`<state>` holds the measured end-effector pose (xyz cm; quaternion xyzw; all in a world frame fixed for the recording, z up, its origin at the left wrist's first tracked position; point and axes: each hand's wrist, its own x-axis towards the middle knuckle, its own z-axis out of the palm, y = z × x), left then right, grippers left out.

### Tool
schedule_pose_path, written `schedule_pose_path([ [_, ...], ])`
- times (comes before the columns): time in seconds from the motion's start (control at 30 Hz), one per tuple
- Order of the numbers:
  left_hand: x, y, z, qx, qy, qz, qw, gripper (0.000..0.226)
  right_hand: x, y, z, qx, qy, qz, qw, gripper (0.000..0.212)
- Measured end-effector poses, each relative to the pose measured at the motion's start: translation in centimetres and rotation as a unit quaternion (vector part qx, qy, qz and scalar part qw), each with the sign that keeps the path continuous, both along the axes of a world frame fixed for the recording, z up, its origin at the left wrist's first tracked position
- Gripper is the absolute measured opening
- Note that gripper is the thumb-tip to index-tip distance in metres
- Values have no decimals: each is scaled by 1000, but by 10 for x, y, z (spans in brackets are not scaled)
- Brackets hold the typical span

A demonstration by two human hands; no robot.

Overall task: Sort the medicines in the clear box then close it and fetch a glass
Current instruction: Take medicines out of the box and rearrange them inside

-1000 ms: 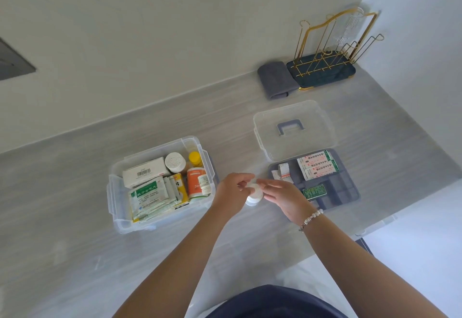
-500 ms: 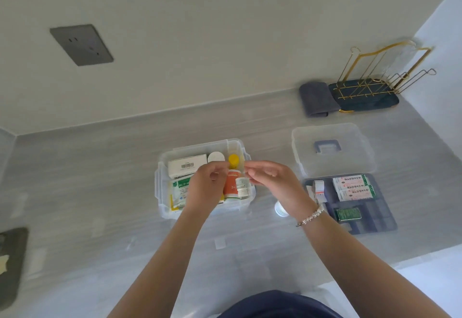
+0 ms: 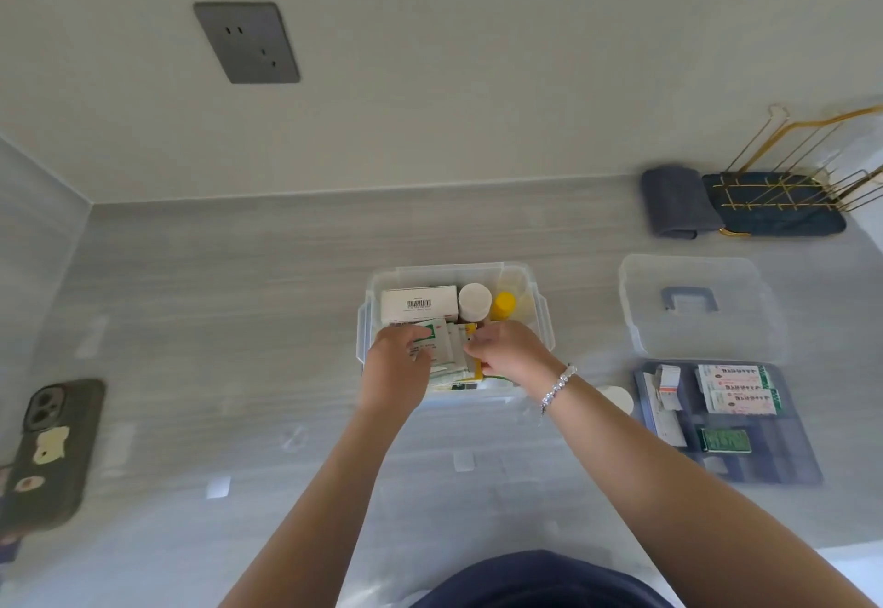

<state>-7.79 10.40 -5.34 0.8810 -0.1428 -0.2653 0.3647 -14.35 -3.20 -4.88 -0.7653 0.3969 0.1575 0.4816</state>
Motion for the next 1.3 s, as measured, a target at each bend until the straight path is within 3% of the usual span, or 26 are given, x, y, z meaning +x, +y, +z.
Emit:
schedule_pose_path([
  [0.13, -1, 1, -3, -4, -11, -6, 1000, 33, 13, 2, -9, -50, 39, 4, 998, 38],
  [0.3, 1, 2, -2, -18, 2, 8, 1000, 32, 18, 7, -17, 8, 50, -21, 998, 39],
  [0.4, 1, 3, -1, -30, 12, 24, 999, 31, 16, 9, -16, 73, -9, -69, 995, 22],
  [0.53, 0, 3, 0, -38, 8, 31, 999, 31, 15, 15, -12, 188, -52, -138, 971, 26],
  [0.7, -2, 3, 5, -74, -1, 53, 996, 30, 10, 10, -5, 159, -71, -124, 977, 25],
  [0.87, -13, 2, 18, -100, -36, 63, 992, 33, -19, -6, 12, 163, -124, -177, 963, 23],
  [1.03, -35, -12, 41, -137, 79, 0, 987, 21, -69, -22, 38, 194, -210, -181, 941, 20],
  [1.13, -61, -21, 48, -157, 131, -25, 979, 19, -103, -27, 44, 204, -216, -189, 936, 29],
  [1.3, -103, -31, 34, -124, 190, -86, 970, 20, -155, -22, 37, 164, -186, -215, 945, 17],
])
